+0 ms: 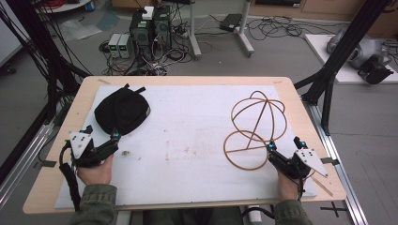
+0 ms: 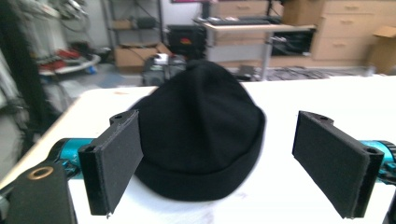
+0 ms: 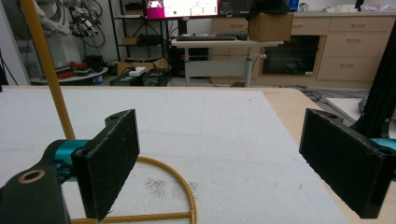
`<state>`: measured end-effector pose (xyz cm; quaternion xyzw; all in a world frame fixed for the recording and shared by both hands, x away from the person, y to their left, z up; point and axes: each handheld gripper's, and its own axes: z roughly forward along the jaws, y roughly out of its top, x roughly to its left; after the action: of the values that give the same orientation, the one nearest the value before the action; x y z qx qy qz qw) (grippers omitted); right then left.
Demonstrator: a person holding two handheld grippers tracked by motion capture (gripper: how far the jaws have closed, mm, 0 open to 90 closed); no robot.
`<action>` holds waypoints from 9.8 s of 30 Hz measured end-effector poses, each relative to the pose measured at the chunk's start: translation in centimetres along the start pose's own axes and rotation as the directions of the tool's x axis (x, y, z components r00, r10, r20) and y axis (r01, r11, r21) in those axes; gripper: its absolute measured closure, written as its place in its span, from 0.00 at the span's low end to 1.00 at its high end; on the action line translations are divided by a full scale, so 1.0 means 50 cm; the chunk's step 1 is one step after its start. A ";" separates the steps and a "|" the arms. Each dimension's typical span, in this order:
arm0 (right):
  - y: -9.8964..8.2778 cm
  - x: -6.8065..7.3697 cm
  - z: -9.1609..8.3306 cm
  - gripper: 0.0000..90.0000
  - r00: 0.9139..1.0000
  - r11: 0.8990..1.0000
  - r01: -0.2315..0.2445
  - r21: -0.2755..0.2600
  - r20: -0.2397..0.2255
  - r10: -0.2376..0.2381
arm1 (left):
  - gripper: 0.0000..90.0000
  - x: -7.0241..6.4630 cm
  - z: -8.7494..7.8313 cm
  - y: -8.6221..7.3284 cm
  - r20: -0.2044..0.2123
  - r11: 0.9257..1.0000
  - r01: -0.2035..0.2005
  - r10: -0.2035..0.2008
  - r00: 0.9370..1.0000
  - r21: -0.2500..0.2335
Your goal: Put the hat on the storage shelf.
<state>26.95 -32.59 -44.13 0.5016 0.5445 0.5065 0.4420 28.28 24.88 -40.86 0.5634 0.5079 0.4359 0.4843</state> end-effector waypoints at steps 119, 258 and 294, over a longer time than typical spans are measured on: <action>-0.007 -0.001 0.020 0.13 0.997 1.000 -0.008 0.024 -0.077 0.010 | 0.97 0.041 0.118 0.077 -0.082 0.995 0.094 -0.091 0.992 0.033; -0.005 0.008 0.019 0.13 0.994 1.000 0.001 0.028 -0.112 0.003 | 0.97 -0.470 0.073 0.291 0.713 0.948 0.243 -0.026 0.701 -0.205; -0.005 0.009 0.016 0.13 0.991 0.999 -0.014 0.029 -0.133 0.017 | 0.97 -0.608 0.111 0.313 0.794 0.997 0.004 0.055 0.605 -0.072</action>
<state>27.65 -32.08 -44.44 0.4770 0.5759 0.5346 0.3936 32.92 -6.17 -26.23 0.6893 0.2171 0.1638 0.6715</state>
